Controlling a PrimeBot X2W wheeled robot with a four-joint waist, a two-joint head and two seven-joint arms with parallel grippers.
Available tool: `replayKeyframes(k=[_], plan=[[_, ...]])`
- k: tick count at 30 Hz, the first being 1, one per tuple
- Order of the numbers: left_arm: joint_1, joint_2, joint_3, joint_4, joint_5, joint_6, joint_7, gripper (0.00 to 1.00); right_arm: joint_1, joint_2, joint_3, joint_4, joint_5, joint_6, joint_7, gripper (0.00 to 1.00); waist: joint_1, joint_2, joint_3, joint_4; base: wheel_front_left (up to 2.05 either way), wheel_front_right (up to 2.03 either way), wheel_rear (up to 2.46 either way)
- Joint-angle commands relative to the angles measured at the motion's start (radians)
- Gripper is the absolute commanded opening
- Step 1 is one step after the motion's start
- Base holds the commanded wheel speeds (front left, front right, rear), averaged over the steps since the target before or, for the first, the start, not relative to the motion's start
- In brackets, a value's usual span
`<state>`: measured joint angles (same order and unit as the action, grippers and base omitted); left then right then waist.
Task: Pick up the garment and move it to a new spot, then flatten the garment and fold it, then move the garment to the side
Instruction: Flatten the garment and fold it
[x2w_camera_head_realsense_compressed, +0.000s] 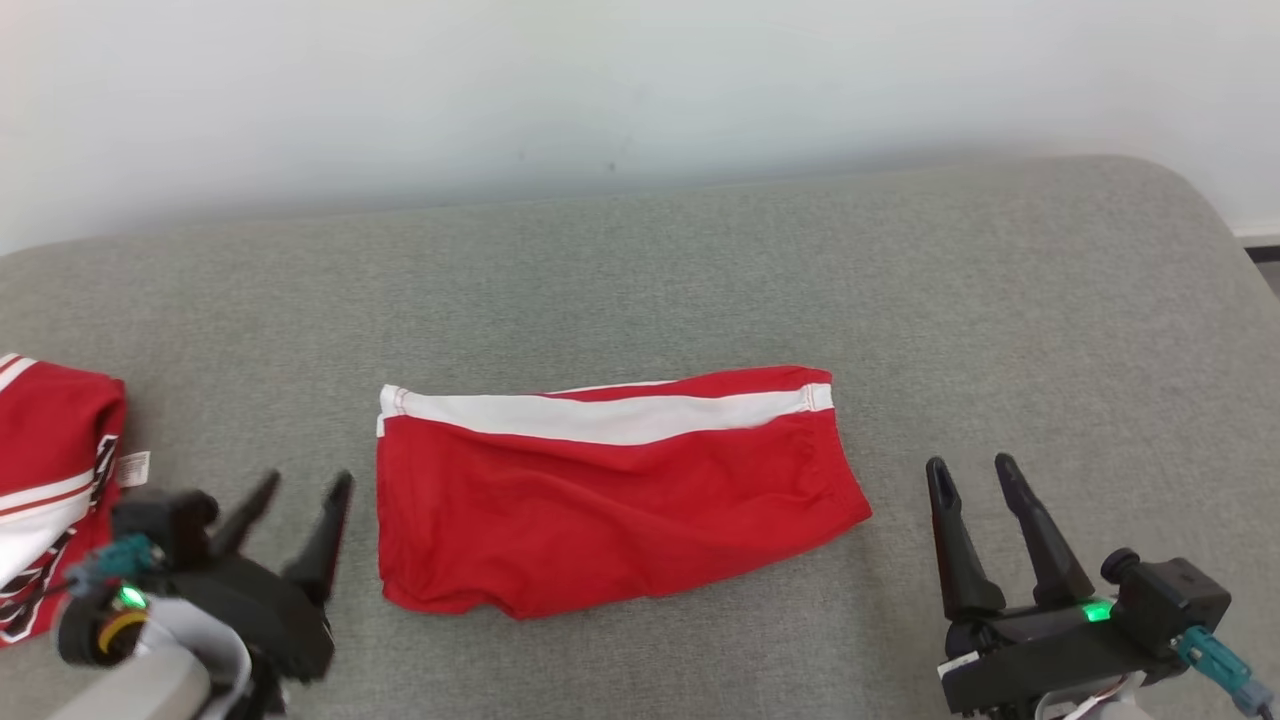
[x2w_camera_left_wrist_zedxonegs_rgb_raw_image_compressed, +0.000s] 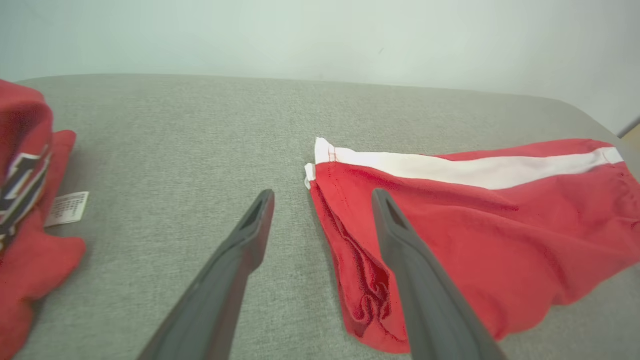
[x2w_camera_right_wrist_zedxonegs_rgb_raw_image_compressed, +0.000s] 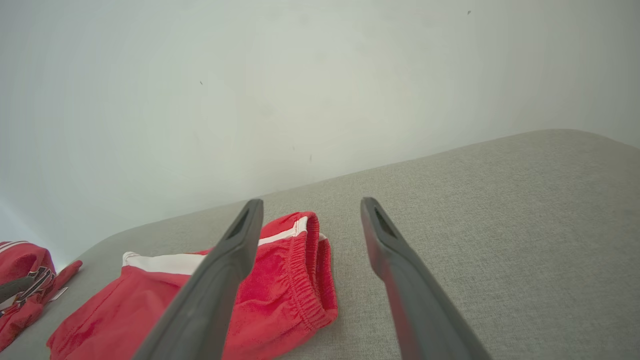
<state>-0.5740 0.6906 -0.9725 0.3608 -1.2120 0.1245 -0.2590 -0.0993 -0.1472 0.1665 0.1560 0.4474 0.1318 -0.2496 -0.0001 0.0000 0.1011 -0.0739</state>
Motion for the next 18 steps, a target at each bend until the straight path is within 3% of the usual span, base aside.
replayKeyframes(k=[1,3,10,18], plan=[[0.009,-0.005,0.046,-0.011,0.042,0.012,-0.006,1.00,-0.009,-0.008,-0.005,-0.002,-0.004,-0.002,-0.003,1.00,0.0001,0.0000,-0.007,0.012,0.00,0.00,0.00],[0.019,-0.015,0.086,-0.025,0.072,0.021,-0.006,1.00,-0.014,-0.008,-0.008,-0.001,-0.006,-0.002,-0.003,1.00,0.0001,0.0000,-0.010,0.017,0.00,0.00,0.00],[0.172,-0.108,0.405,-0.146,0.345,0.050,-0.006,1.00,-0.024,-0.011,-0.032,0.004,-0.021,-0.002,-0.003,1.00,0.0001,0.0000,-0.026,0.047,0.00,0.00,0.00],[0.357,-0.265,0.714,-0.278,0.640,0.005,-0.007,1.00,-0.017,-0.014,-0.040,0.017,-0.043,-0.002,-0.006,1.00,0.0001,0.0000,-0.039,0.071,0.00,0.00,0.00]])
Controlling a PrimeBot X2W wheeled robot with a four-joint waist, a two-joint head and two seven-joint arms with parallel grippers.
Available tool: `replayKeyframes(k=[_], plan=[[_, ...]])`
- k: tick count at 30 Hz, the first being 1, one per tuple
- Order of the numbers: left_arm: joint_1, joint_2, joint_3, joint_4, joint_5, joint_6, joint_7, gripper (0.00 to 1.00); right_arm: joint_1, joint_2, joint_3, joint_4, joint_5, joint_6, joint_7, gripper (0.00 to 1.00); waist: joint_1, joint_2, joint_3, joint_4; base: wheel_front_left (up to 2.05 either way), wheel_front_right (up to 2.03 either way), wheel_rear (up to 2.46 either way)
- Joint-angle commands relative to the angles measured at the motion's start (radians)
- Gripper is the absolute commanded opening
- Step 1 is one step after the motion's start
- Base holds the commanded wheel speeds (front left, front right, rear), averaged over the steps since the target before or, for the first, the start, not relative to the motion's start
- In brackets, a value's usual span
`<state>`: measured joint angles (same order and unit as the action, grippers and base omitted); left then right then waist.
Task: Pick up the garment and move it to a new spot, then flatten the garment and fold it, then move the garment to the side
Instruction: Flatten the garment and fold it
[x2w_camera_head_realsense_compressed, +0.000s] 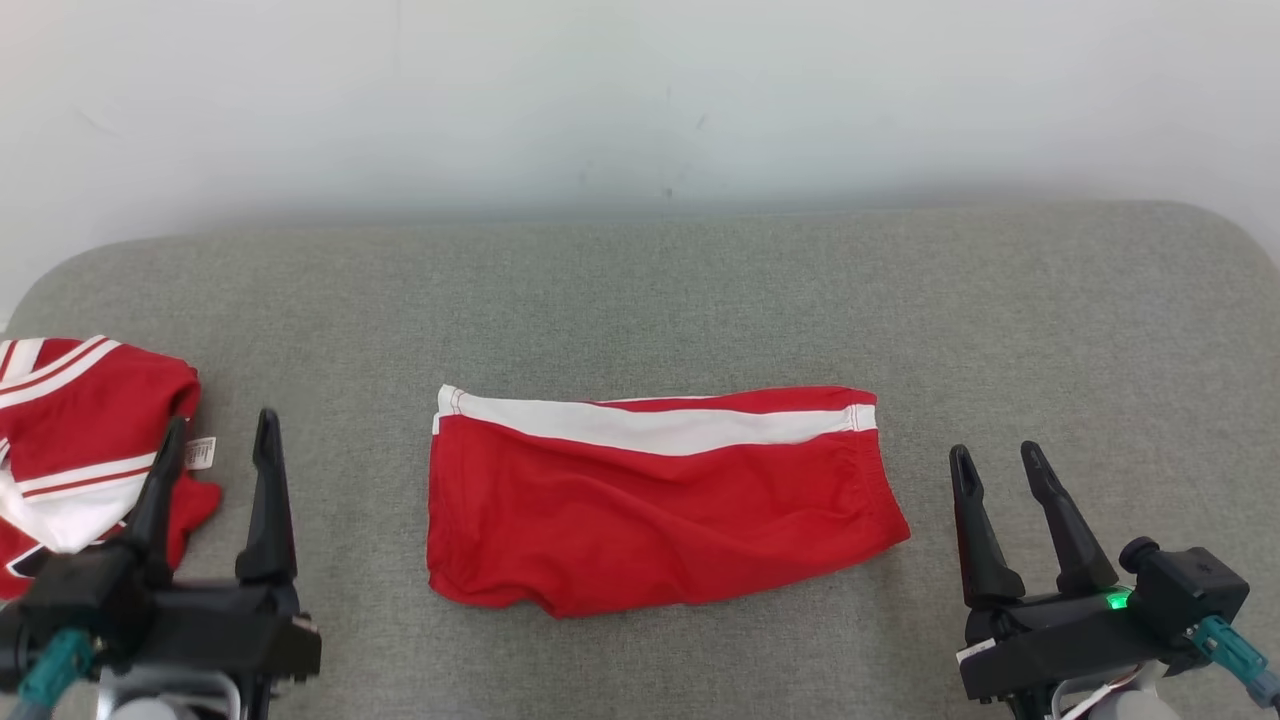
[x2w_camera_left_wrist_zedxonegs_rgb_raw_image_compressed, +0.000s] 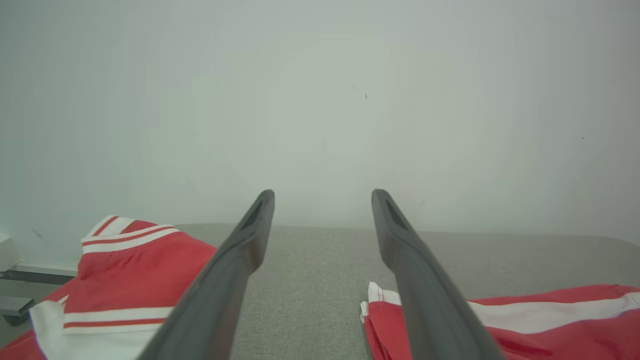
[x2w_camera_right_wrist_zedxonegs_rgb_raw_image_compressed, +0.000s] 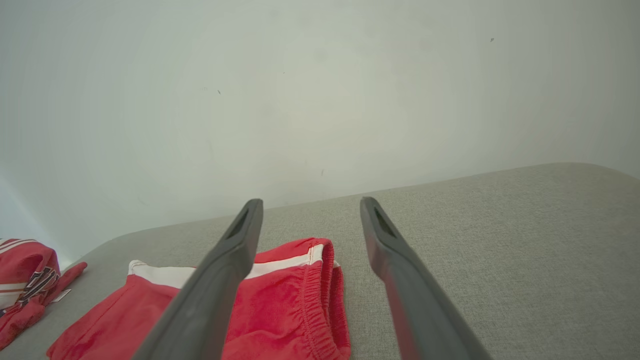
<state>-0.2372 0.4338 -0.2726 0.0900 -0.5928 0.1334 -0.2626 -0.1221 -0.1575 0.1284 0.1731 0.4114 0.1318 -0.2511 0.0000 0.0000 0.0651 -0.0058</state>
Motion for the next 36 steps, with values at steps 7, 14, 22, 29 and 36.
replayKeyframes(k=[7,14,22,29,36], plan=[[0.152,-0.139,0.164,-0.042,0.208,-0.072,-0.003,1.00,0.031,0.009,-0.003,0.011,-0.028,-0.002,-0.011,1.00,0.0000,0.0000,-0.017,0.004,0.00,0.00,0.00],[0.248,-0.244,0.259,-0.046,0.313,-0.126,-0.003,1.00,0.071,0.027,-0.002,0.000,-0.043,-0.002,-0.015,1.00,0.0000,0.0000,-0.028,0.000,0.00,0.00,0.00],[0.328,-0.320,0.318,-0.080,0.395,-0.194,-0.003,1.00,0.137,0.051,-0.032,-0.027,-0.059,-0.002,-0.015,1.00,0.0000,0.0000,-0.040,0.004,0.00,0.00,0.00],[0.354,-0.344,0.348,-0.069,0.414,-0.222,-0.003,1.00,0.168,0.061,-0.038,-0.030,-0.065,-0.002,-0.015,1.00,0.0000,0.0000,-0.052,0.004,0.00,0.00,0.00],[0.361,-0.360,0.363,-0.059,0.435,-0.242,-0.003,1.00,0.167,0.060,-0.033,-0.021,-0.071,-0.002,-0.015,1.00,0.0000,0.0000,-0.056,-0.002,0.00,0.00,0.00]])
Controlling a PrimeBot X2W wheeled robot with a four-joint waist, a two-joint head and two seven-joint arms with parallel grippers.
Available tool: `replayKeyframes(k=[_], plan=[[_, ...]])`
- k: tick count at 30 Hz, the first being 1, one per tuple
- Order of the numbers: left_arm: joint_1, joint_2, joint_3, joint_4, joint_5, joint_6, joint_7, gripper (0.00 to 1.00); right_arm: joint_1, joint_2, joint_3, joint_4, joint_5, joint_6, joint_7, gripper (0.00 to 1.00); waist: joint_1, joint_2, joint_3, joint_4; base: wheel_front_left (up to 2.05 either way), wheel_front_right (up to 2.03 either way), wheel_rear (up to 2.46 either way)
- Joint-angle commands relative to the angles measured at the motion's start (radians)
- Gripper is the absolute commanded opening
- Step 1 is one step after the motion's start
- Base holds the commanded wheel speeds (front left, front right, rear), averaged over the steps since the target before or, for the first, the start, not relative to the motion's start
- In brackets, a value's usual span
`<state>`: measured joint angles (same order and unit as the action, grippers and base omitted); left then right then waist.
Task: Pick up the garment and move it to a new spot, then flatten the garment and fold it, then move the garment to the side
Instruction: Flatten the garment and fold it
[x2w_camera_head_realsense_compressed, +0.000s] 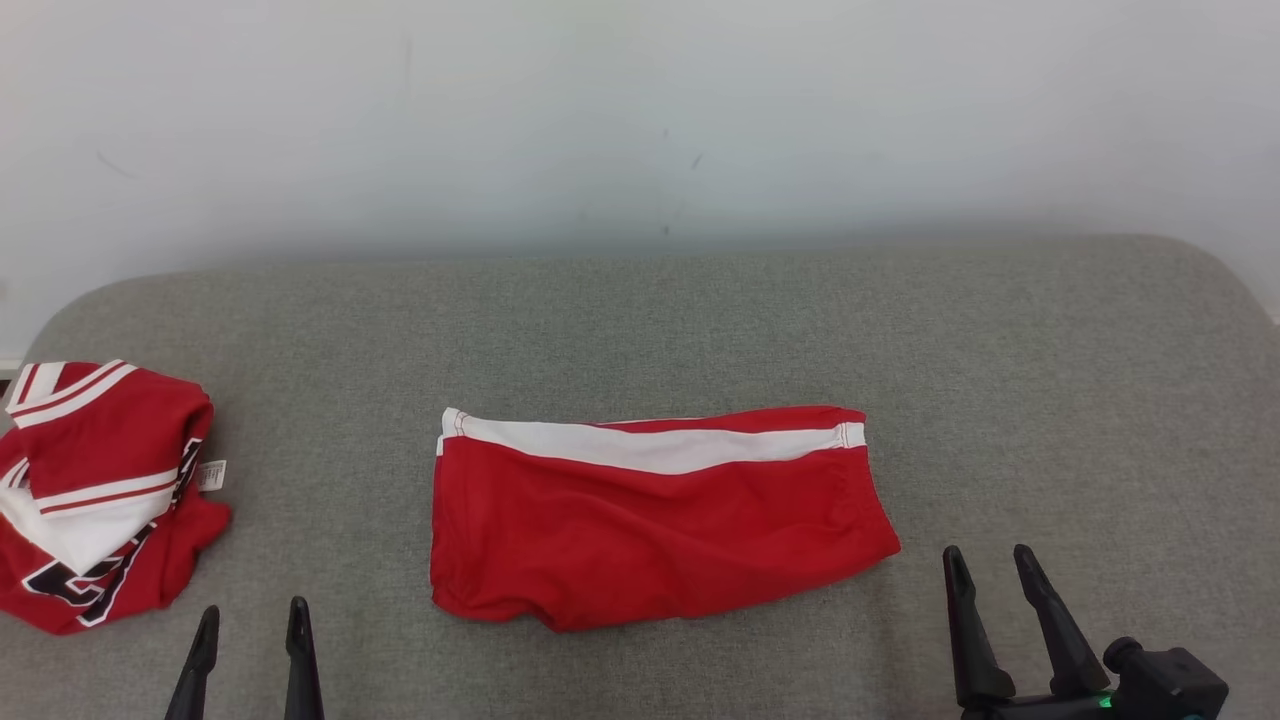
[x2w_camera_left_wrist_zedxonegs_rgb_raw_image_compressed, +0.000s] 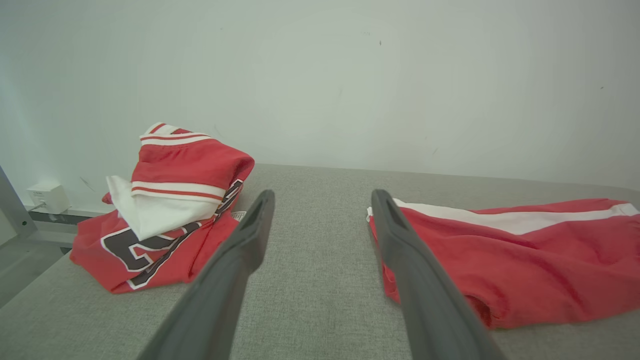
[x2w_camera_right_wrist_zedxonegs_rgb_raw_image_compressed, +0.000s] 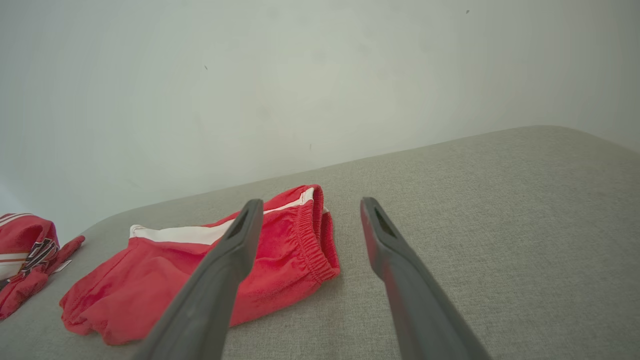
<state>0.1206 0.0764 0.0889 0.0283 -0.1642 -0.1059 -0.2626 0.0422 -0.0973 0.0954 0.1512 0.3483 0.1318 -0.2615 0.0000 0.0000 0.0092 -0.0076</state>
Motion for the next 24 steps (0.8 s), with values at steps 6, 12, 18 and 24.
replayKeyframes(k=[6,12,18,24], plan=[[-0.015,-0.011,0.004,0.003,0.024,-0.011,-0.003,1.00,-0.059,-0.039,0.036,0.031,-0.020,-0.002,-0.005,1.00,0.0000,0.0000,0.008,0.004,0.00,0.00,0.00],[-0.046,-0.017,-0.015,0.010,0.030,-0.016,-0.003,1.00,-0.186,-0.064,0.062,0.125,-0.023,-0.002,0.030,1.00,0.0000,0.0000,0.034,0.033,0.00,0.00,0.00],[-0.083,-0.022,-0.043,0.028,0.023,-0.022,-0.003,1.00,-0.325,-0.070,0.058,0.289,-0.046,-0.002,0.123,1.00,0.0000,0.0000,0.072,0.084,0.00,0.00,0.00],[-0.113,-0.024,-0.060,0.044,0.016,-0.025,-0.003,1.00,-0.432,-0.071,0.043,0.485,-0.077,-0.002,0.172,1.00,0.0000,0.0000,0.101,0.125,0.00,0.00,0.00]])
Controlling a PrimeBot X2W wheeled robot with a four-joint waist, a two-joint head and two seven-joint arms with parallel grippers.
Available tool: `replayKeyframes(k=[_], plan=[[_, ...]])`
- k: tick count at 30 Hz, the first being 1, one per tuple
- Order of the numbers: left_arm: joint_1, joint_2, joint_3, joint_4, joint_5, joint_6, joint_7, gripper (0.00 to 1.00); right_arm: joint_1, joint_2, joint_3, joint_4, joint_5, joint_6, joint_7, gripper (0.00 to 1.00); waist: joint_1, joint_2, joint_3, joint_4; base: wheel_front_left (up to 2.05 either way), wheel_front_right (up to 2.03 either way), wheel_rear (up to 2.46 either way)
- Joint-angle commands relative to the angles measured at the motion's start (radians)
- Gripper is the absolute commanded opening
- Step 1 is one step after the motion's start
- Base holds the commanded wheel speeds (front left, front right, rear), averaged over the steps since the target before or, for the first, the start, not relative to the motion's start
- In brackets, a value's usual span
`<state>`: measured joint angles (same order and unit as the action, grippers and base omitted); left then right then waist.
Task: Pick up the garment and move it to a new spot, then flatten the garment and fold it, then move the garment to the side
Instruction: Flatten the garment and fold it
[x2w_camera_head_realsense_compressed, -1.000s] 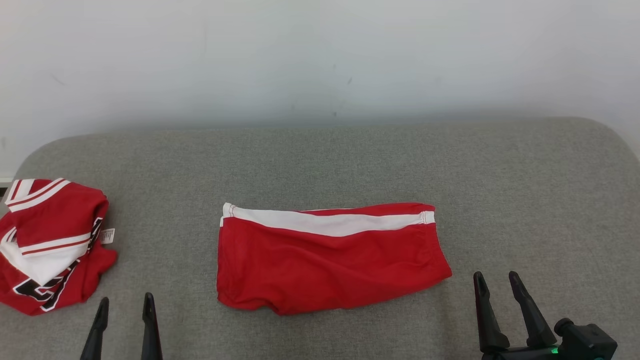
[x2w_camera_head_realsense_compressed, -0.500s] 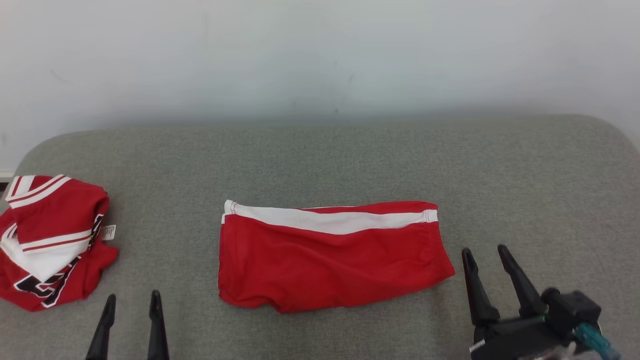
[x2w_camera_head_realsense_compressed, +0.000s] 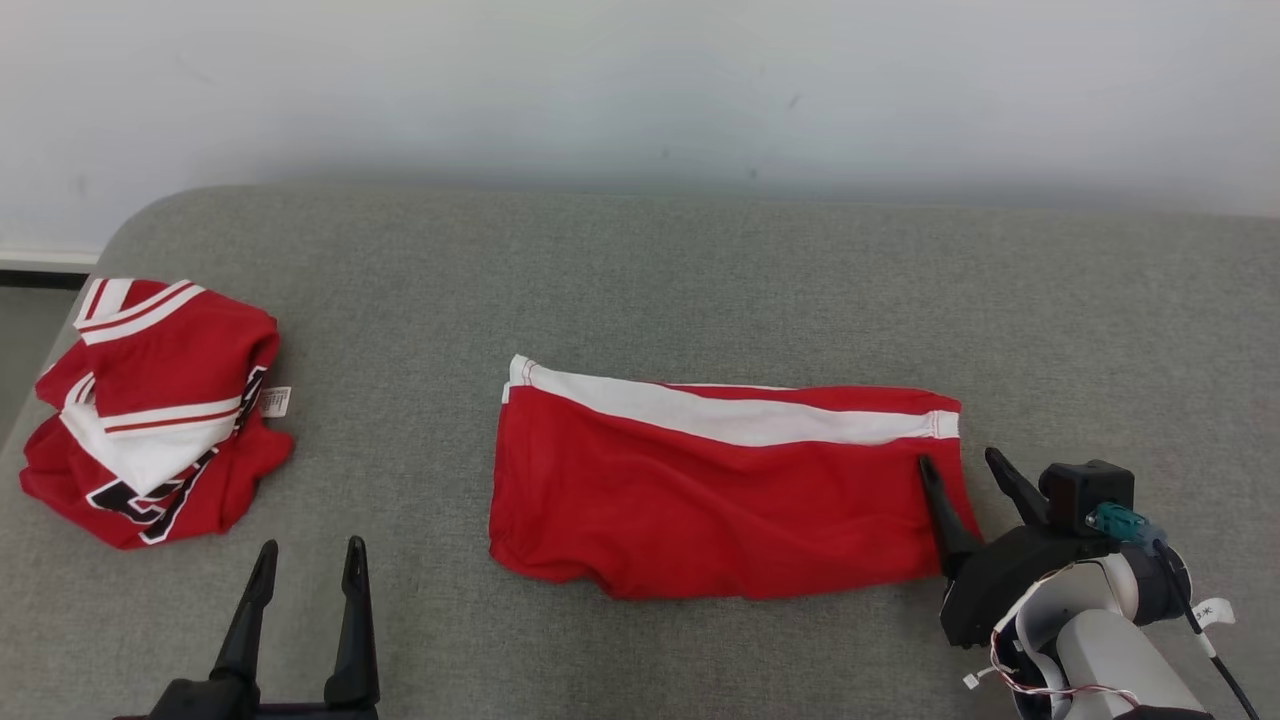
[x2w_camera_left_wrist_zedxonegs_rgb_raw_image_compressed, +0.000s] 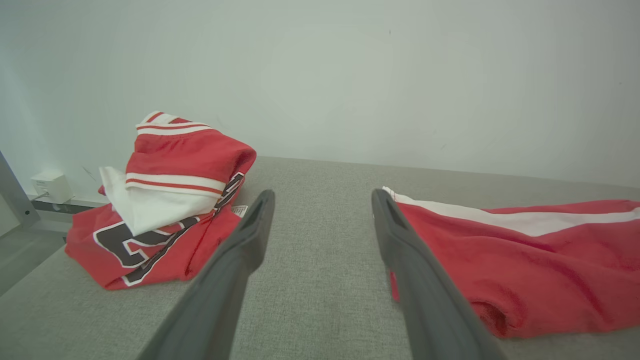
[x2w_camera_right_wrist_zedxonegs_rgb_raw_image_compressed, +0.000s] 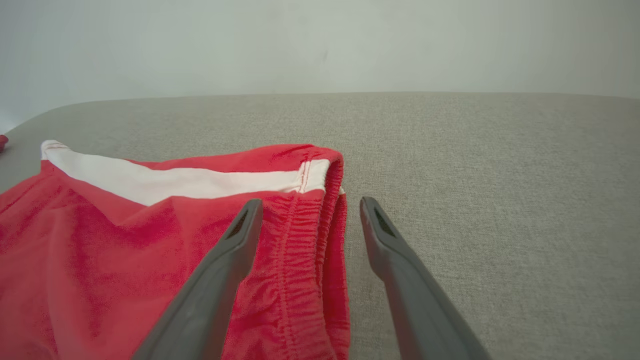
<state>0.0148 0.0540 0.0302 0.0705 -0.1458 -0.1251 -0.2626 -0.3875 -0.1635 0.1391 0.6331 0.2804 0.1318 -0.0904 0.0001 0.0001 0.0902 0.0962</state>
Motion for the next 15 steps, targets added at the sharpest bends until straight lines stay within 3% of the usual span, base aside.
replayKeyframes(k=[1,9,15], plan=[[-0.012,-0.002,-0.002,0.005,-0.002,-0.006,-0.003,1.00,-0.018,-0.003,-0.002,0.034,-0.012,-0.002,0.004,1.00,-0.0001,-0.0001,0.023,0.025,0.00,0.00,0.00],[-0.028,-0.003,-0.007,0.016,-0.007,-0.005,-0.003,1.00,-0.119,-0.005,-0.007,0.266,-0.007,-0.002,0.003,1.00,-0.0001,-0.0001,0.032,0.041,0.00,0.00,0.00],[-0.036,-0.004,-0.018,0.025,-0.013,-0.005,-0.003,1.00,-0.157,0.008,0.018,0.374,0.010,-0.002,0.007,1.00,-0.0001,-0.0001,0.031,0.045,0.00,0.00,0.00]])
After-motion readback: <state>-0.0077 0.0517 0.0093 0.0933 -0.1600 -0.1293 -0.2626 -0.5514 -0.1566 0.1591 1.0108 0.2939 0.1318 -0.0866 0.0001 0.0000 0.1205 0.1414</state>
